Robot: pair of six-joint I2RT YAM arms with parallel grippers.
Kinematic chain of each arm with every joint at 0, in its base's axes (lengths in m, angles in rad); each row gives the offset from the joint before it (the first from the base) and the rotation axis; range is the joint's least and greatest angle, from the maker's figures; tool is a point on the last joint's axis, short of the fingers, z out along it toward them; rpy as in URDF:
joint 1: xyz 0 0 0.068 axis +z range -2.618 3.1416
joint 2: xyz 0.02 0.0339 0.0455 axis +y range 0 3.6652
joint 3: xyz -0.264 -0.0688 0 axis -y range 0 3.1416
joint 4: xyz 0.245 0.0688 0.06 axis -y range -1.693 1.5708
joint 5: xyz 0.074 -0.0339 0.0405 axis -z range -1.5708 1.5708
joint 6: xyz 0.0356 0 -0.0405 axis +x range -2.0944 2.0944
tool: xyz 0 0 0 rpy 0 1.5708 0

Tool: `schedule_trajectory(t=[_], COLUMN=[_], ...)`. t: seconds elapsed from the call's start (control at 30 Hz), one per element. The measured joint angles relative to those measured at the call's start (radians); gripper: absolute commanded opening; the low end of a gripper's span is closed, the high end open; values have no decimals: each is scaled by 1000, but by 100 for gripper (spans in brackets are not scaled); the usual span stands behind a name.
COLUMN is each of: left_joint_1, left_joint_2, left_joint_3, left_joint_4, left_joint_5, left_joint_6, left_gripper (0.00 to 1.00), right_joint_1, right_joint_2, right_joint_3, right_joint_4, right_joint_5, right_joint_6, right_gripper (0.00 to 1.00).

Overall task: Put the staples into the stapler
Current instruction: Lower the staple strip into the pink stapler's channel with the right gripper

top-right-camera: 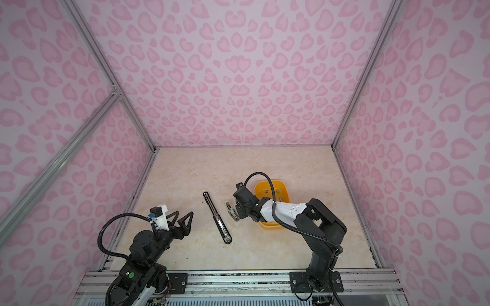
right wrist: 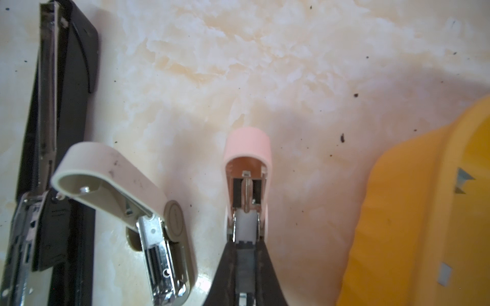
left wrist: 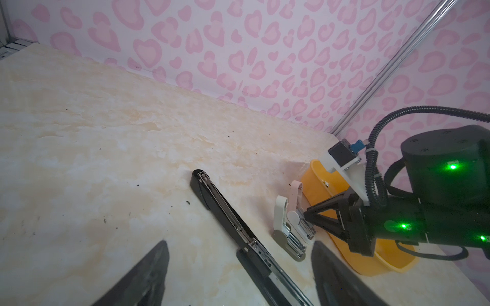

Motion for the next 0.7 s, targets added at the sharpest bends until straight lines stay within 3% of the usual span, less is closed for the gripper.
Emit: schedule_trajectory(t=[0.7], left_joint_1=[0], left_joint_2=[-16], left_joint_3=[0], left_joint_4=[-19], left_joint_5=[-8], left_joint_6=[-2], left_gripper=[85], right_joint_1=[6], right_joint_2=[10], right_joint_3=[0], right_joint_4=[1], right_joint_5=[-1], right_joint_6=[17], right_gripper=[0])
